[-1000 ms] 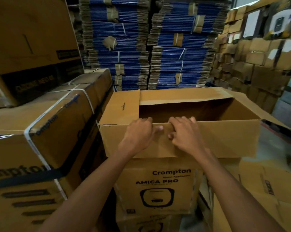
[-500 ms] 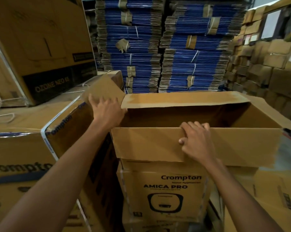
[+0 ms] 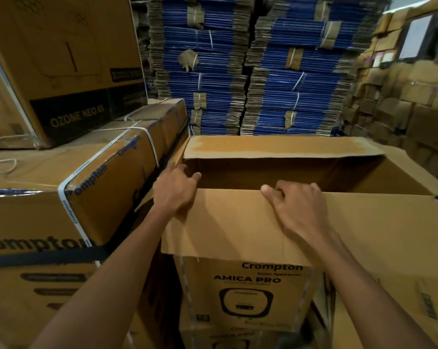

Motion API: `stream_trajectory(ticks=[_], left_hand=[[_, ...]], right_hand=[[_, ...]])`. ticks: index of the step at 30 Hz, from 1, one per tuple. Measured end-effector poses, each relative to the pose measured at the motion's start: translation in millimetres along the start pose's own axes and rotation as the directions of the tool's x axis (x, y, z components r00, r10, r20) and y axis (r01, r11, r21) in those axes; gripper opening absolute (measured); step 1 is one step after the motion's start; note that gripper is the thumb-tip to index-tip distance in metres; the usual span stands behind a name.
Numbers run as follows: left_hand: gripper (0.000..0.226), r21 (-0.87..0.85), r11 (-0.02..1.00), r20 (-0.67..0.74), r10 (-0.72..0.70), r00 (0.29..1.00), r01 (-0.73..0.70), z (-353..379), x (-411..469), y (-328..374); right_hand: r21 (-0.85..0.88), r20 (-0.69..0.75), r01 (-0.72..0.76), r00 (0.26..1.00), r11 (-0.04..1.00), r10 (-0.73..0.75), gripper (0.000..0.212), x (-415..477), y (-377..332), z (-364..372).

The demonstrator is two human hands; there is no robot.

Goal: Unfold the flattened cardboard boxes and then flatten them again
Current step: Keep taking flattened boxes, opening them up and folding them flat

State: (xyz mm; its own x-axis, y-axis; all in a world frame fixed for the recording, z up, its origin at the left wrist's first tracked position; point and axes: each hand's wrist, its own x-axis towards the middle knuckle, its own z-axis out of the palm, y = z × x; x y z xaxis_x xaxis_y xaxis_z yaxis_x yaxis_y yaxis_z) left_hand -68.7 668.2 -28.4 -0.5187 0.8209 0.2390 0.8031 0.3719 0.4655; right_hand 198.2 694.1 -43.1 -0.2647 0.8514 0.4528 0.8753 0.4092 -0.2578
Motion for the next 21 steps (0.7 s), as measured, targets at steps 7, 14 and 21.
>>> stream_trajectory(ticks=[7,14,21], left_hand=[[0.046,-0.043,0.999,-0.083,0.029,0.996,-0.033,-2.9,-13.4,3.6],[0.047,-0.051,0.997,-0.093,0.058,0.994,-0.063,0.2,-10.3,-2.1],[0.046,-0.041,0.997,-0.111,0.060,0.992,-0.065,3.8,-5.7,-3.8]], right_hand=[[0.024,0.421,-0.193,0.892,0.981,0.165,0.032,75.6,5.7,-19.1],[0.036,0.025,-0.028,0.999,0.999,0.027,0.070,114.3,10.6,-1.9],[-0.134,-0.031,0.071,0.997,0.988,-0.076,0.080,182.3,13.3,-6.3]])
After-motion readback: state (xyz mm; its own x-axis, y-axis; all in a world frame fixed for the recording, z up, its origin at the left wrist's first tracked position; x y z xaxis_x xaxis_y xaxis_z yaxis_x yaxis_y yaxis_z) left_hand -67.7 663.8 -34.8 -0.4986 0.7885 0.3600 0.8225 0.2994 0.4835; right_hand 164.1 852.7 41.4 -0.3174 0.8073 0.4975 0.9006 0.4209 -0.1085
